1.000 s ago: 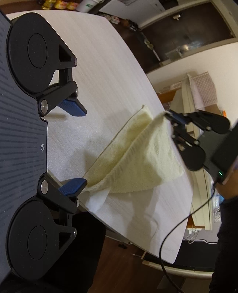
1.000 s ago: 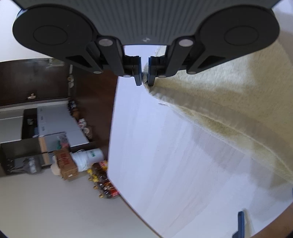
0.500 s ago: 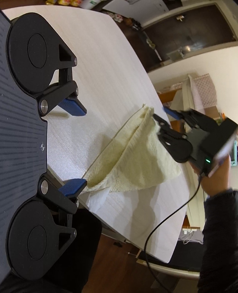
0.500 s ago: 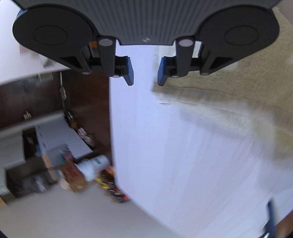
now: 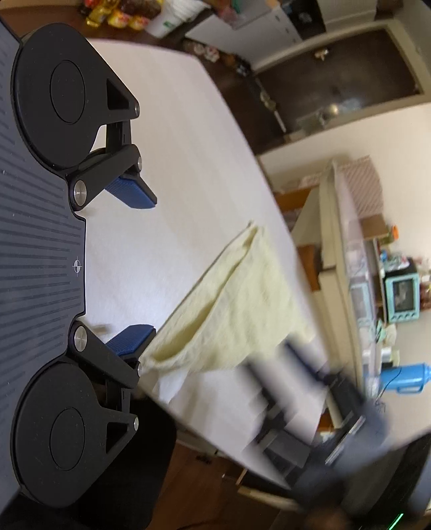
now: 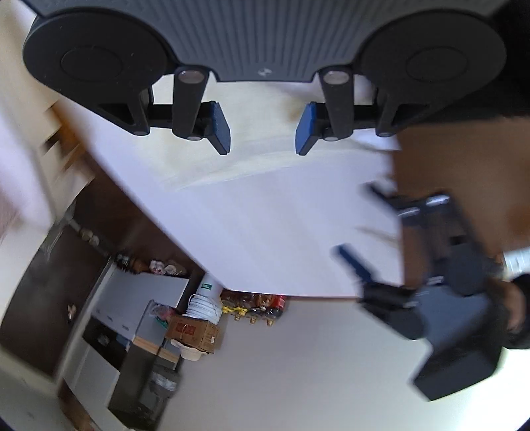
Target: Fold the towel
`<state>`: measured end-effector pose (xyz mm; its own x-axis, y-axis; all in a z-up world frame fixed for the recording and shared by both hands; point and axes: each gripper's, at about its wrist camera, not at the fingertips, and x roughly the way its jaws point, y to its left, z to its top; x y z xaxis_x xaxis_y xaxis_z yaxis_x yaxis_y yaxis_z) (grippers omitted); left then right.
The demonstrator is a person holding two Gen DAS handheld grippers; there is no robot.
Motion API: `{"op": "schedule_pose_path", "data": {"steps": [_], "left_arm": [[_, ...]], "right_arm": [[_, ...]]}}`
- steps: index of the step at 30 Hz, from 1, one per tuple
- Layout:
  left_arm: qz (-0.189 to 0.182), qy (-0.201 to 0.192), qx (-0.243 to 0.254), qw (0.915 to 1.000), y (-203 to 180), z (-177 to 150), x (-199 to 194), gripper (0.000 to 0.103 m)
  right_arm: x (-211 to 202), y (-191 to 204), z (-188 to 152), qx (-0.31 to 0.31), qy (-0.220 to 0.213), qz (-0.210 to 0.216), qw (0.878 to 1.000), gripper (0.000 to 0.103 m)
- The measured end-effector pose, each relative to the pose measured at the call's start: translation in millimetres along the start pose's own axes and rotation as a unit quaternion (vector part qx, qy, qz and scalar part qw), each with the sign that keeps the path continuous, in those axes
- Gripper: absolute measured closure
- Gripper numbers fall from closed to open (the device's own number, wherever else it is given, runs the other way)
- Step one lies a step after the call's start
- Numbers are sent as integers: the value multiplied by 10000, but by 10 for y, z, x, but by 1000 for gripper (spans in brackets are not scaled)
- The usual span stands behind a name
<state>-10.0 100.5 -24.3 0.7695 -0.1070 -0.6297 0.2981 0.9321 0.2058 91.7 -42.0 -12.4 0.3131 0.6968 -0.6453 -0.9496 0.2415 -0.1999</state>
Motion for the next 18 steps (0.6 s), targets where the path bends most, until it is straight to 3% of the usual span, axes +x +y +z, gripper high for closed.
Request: {"op": "schedule_pose_path", "data": {"steps": [5,10,14,18], "left_arm": [[120,-115,88,9998,25,6,-150,17],[132,-191,171,9996,-7,-15,-253,17],[179,-281,146,9993,-6,-34,-307,17],[220,-319,62,9992,24,-69,-347,16]], "right_arm": [[-134,311,-98,358,-39,152,9992,61],[-101,249,-67,777,-124,58,9969,59],[35,267,-79,875,69,-18,9961,59],[135,356,-172,834,245,-12,9962,51]]}}
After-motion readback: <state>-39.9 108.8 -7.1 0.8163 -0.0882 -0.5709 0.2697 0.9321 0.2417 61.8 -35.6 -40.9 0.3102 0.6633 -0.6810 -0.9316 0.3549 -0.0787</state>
